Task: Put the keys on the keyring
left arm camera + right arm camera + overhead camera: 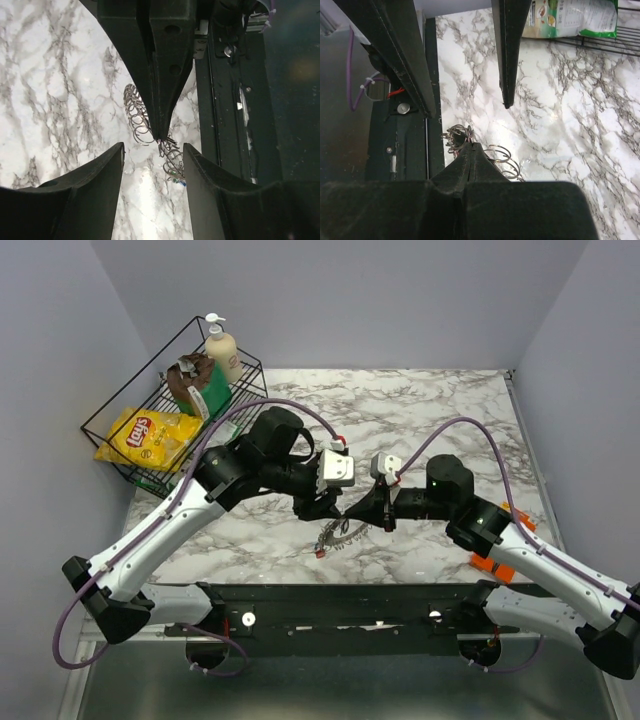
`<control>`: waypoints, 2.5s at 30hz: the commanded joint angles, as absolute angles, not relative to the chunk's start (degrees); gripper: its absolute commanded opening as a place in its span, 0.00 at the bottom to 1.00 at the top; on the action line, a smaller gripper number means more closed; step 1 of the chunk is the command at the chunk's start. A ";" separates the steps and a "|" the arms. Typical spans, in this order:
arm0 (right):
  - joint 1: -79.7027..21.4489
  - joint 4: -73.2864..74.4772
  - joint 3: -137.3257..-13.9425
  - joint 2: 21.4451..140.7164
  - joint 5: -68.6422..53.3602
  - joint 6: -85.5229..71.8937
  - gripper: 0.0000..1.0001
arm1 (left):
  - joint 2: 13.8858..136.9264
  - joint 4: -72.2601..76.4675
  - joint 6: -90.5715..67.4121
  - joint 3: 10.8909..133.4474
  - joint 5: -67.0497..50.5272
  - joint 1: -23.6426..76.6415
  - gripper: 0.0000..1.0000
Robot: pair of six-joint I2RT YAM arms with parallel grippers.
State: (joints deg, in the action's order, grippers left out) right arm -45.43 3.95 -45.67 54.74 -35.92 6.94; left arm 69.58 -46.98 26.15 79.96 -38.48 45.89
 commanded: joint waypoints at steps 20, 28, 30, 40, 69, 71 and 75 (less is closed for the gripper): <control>-45.88 5.19 -47.37 53.44 -33.93 7.74 0.01 | 75.93 -50.98 26.45 80.60 -42.19 46.05 0.47; -45.79 4.66 -46.85 53.26 -33.84 7.29 0.01 | 77.78 -50.19 26.63 80.60 -41.92 46.05 0.34; -45.88 4.48 -46.85 53.09 -33.58 7.21 0.01 | 78.39 -50.27 26.89 80.68 -42.01 46.05 0.18; -45.88 2.38 -44.83 50.37 -28.22 5.01 0.14 | 74.36 -41.94 22.86 76.05 -38.94 46.14 0.00; -44.38 -2.20 -39.46 43.24 -29.88 -2.46 0.47 | 50.89 41.73 -5.18 32.52 -36.29 46.05 0.00; -44.38 -2.55 -39.38 43.59 -29.97 -2.55 0.47 | 51.15 44.63 -6.94 31.73 -38.14 46.05 0.00; -44.30 -3.16 -39.29 43.86 -30.06 -2.46 0.43 | 51.77 46.05 -8.00 31.99 -40.87 46.14 0.00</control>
State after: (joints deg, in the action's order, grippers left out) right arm -44.60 -1.17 -40.16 43.68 -28.77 -2.00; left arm 52.18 36.47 -5.50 31.62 -36.77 45.87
